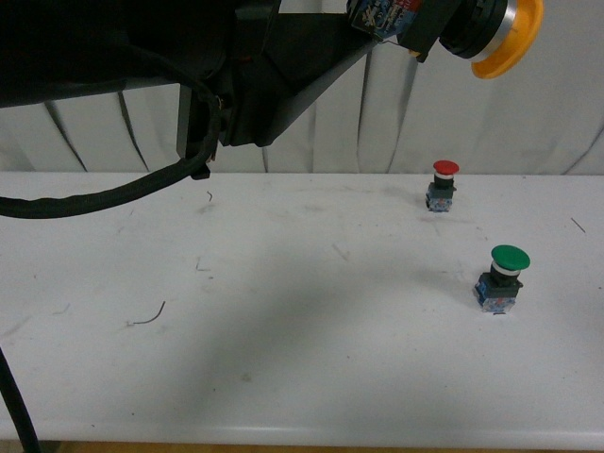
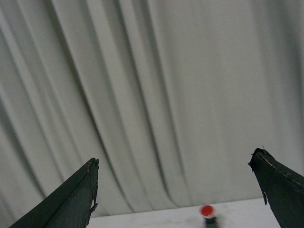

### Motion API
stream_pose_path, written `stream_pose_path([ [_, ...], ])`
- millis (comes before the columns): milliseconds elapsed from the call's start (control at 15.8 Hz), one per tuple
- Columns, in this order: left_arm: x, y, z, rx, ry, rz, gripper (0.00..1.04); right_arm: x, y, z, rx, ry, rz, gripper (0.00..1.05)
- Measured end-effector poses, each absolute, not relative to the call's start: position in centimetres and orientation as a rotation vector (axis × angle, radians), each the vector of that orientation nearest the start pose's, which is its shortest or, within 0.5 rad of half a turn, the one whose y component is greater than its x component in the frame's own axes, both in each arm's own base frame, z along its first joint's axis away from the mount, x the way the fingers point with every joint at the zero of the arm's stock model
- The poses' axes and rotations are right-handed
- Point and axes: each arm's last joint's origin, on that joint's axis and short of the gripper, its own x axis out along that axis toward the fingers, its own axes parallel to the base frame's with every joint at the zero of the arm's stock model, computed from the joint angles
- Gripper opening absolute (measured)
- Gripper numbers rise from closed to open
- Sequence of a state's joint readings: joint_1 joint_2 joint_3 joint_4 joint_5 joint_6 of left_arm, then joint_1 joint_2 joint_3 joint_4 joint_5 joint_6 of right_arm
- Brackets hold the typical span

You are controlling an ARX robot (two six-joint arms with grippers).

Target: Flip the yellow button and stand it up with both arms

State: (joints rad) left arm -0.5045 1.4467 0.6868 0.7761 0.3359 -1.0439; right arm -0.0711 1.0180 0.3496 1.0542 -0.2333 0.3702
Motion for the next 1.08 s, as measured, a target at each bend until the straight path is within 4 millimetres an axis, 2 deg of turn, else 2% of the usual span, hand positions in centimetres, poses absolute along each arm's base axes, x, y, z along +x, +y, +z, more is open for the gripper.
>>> stream_pose_path([
  [63, 25.9, -15.4, 24.2, -0.982, 0.419, -0.768, 0.36, 22.4, 0.0, 26.9, 0.382, -0.355, 0.337, 0.98],
  [253, 25.9, -15.4, 24.3, -0.983, 0.411, -0.771, 0.36, 24.1, 0.7, 27.4, 0.445, -0.358, 0.418, 0.98],
  [506, 26.0, -15.3, 24.3, -0.984, 0.408, -0.768, 0.36, 25.2, 1.4, 27.5, 0.509, -0.352, 0.498, 0.98],
  [570, 26.0, -15.2, 24.3, -0.987, 0.405, -0.764, 0.36, 26.0, 2.2, 27.0, 0.576, -0.318, 0.562, 0.98],
  [633, 26.1, -15.1, 24.3, -0.988, 0.401, -0.762, 0.36, 26.7, 2.9, 25.6, 0.664, -0.213, 0.625, 0.98],
  [759, 26.1, -15.1, 24.3, -0.989, 0.394, -0.765, 0.36, 27.5, 3.5, 22.2, 0.846, 0.013, 0.686, 0.98],
  [886, 26.2, -15.1, 24.2, -0.989, 0.391, -0.765, 0.36, 28.3, 3.6, 18.8, 1.060, 0.230, 0.668, 0.98],
  [1013, 26.3, -15.2, 23.9, -0.989, 0.396, -0.762, 0.36, 28.7, 3.6, 17.4, 1.228, 0.339, 0.633, 0.98],
  [1076, 26.3, -15.2, 23.8, -0.989, 0.397, -0.760, 0.36, 29.0, 3.7, 17.4, 1.295, 0.364, 0.631, 0.98],
])
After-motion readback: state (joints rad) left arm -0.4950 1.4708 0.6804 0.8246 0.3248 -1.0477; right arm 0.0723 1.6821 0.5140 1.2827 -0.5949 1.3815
